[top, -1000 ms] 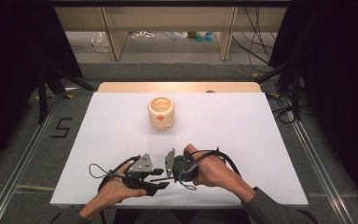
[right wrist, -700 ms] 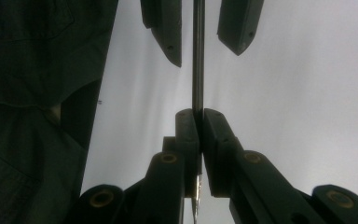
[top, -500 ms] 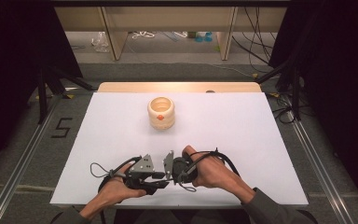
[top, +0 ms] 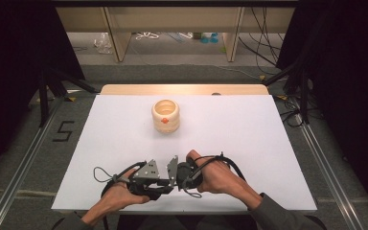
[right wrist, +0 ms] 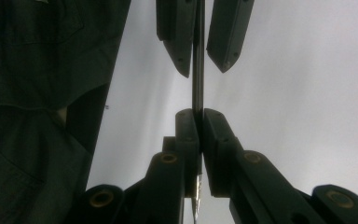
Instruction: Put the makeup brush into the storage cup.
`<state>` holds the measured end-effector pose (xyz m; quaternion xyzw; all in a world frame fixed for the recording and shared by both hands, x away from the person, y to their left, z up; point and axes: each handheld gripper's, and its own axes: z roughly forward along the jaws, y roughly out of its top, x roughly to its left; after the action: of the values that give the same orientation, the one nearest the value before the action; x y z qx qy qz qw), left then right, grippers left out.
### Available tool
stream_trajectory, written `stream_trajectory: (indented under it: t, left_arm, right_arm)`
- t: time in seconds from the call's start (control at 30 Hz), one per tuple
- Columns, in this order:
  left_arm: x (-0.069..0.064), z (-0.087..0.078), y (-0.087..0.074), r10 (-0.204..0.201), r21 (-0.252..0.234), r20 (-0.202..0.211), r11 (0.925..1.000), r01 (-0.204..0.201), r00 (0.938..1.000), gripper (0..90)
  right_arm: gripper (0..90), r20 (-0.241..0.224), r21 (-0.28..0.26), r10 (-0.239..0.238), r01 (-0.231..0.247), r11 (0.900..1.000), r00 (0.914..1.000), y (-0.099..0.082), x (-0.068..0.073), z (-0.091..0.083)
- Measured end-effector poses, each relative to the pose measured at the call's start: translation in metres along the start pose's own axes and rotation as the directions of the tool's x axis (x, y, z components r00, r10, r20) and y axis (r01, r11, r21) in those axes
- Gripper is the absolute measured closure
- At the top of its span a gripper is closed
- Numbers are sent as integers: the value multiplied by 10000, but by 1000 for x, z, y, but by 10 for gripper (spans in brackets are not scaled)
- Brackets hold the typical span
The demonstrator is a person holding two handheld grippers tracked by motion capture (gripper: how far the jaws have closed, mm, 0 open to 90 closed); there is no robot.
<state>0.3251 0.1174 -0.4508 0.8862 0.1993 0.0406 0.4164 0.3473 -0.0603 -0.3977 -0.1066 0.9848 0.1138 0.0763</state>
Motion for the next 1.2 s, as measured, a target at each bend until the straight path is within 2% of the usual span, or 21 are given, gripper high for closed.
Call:
stream_trajectory:
  t: [0.1,0.13,0.17,0.23,0.3,0.43,0.47,0.6,0.7,0.8,0.83,0.97,1.0,1.07,1.13,1.17,1.2]
  left_arm:
    - [-1,0,0,-133,-99,61,9999,134,9999,715]
    - [0,0,0,-22,18,74,10000,22,10000,717]
    - [1,0,0,-63,-80,163,9999,65,9998,720]
    - [1,0,0,3,-21,99,10000,-3,10000,729]
    - [-1,0,0,-120,-109,127,9999,121,9998,736]
    - [-1,1,-1,-16,-91,180,10000,18,9998,753]
    - [0,0,0,163,88,62,9998,-163,9998,755]
    - [-1,0,-1,146,97,62,9998,-146,9999,760]
    - [0,0,-1,314,157,10,9994,-314,9995,782]
    - [-2,1,-1,213,11,136,9998,-213,9997,813]
    - [-1,0,-1,369,140,134,9992,-371,9992,818]
    - [-1,0,-1,334,147,260,9993,-338,9991,835]
    - [-1,0,-1,447,137,284,9989,-451,9986,839]
    - [-1,0,-1,317,108,374,9994,-321,9988,841]
    - [-1,1,-2,211,-162,584,9997,-202,9981,842]
    - [-1,0,-2,211,-47,547,9998,-209,9983,843]
    - [-1,0,-2,211,-47,547,9998,-209,9983,843]
  right_arm:
    - [857,-53,-59,8,-8,10000,10000,0,0,-1]
    - [857,31,39,-10,9,10000,10000,1,1,-1]
    - [857,61,43,-22,22,10000,10000,1,1,-1]
    - [857,50,21,-34,33,10000,10000,1,1,0]
    - [857,32,-21,-79,79,10000,10000,1,1,0]
    - [858,24,-36,-152,152,9999,9999,2,2,0]
    - [858,69,-44,-194,194,9998,9998,3,2,0]
    - [858,1,-64,-303,303,9995,9995,3,2,0]
    - [857,48,-18,-420,420,9991,9991,4,2,1]
    - [857,44,-15,-440,440,9990,9990,4,2,1]
    - [858,59,-9,-447,447,9990,9990,3,3,1]
    - [857,14,-47,-578,578,9983,9983,3,3,1]
    - [857,-23,-72,-703,703,9975,9975,3,2,2]
    - [856,-5,-70,-711,711,9974,9975,3,2,2]
    - [854,11,-133,-667,667,9977,9978,2,2,2]
    - [785,-88,-314,-412,409,9987,9991,1,0,1]
    - [785,-88,-314,-412,409,9987,9991,1,0,1]
